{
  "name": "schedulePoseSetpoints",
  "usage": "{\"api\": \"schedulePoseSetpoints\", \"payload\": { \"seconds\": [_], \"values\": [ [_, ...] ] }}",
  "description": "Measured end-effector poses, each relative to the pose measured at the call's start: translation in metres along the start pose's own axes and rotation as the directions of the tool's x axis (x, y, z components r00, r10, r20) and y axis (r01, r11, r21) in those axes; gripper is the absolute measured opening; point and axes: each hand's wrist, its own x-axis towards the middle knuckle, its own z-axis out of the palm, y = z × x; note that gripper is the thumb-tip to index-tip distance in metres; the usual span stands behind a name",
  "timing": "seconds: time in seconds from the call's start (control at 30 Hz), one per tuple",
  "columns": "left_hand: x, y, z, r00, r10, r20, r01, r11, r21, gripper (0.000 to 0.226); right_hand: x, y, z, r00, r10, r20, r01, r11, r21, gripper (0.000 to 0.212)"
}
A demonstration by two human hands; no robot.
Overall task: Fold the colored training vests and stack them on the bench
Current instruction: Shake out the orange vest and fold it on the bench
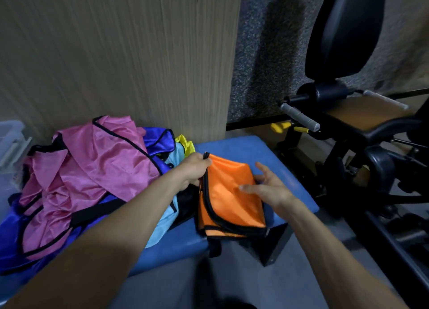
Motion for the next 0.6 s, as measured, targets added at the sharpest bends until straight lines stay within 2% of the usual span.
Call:
{"api": "schedulePoseSetpoints", "payload": {
  "seconds": [0.07,0.13,0.2,0.27,0.33,0.4,0.43,0.5,0.57,0.6],
  "values": [
    [0.020,-0.008,0.003,0.994,0.000,-0.107,0.004,0.999,0.040,0.028,0.005,0.001,0.001,0.996,-0.064,-0.064,0.060,0.996,-0.068,0.080],
    [0.035,-0.007,0.000,0.974,0.034,-0.225,-0.014,0.996,0.089,0.028,0.009,0.001,-0.003,0.980,-0.185,-0.078,0.162,0.957,-0.243,0.064],
    [0.045,-0.005,-0.007,0.957,0.077,-0.280,-0.003,0.967,0.255,0.028,0.004,0.001,-0.009,0.963,-0.271,0.004,0.247,0.873,-0.421,0.041],
    [0.038,-0.003,-0.013,0.942,0.211,-0.260,-0.046,0.850,0.524,0.041,-0.006,0.003,-0.017,0.940,-0.302,0.157,0.337,0.767,-0.546,0.028],
    [0.018,-0.001,-0.013,0.885,0.446,-0.138,-0.269,0.729,0.630,0.047,-0.015,0.004,-0.022,0.914,-0.291,0.281,0.405,0.679,-0.612,0.029],
    [-0.011,-0.003,-0.009,0.810,0.578,0.099,-0.544,0.678,0.495,0.027,-0.017,0.006,-0.024,0.896,-0.318,0.311,0.444,0.616,-0.651,0.031],
    [-0.026,-0.005,-0.006,0.779,0.577,0.246,-0.621,0.653,0.433,0.022,-0.016,0.008,-0.024,0.887,-0.343,0.309,0.460,0.591,-0.663,0.031],
    [-0.044,-0.016,-0.004,0.703,0.530,0.475,-0.711,0.546,0.443,0.025,-0.015,0.013,-0.023,0.863,-0.378,0.334,0.498,0.535,-0.683,0.030],
    [-0.047,-0.028,-0.005,0.677,0.519,0.523,-0.736,0.447,0.508,0.022,-0.015,0.018,-0.022,0.845,-0.384,0.371,0.525,0.466,-0.712,0.031],
    [-0.047,-0.033,-0.006,0.680,0.544,0.492,-0.731,0.448,0.516,0.017,-0.017,0.020,-0.022,0.842,-0.382,0.380,0.527,0.437,-0.729,0.031]
  ]
}}
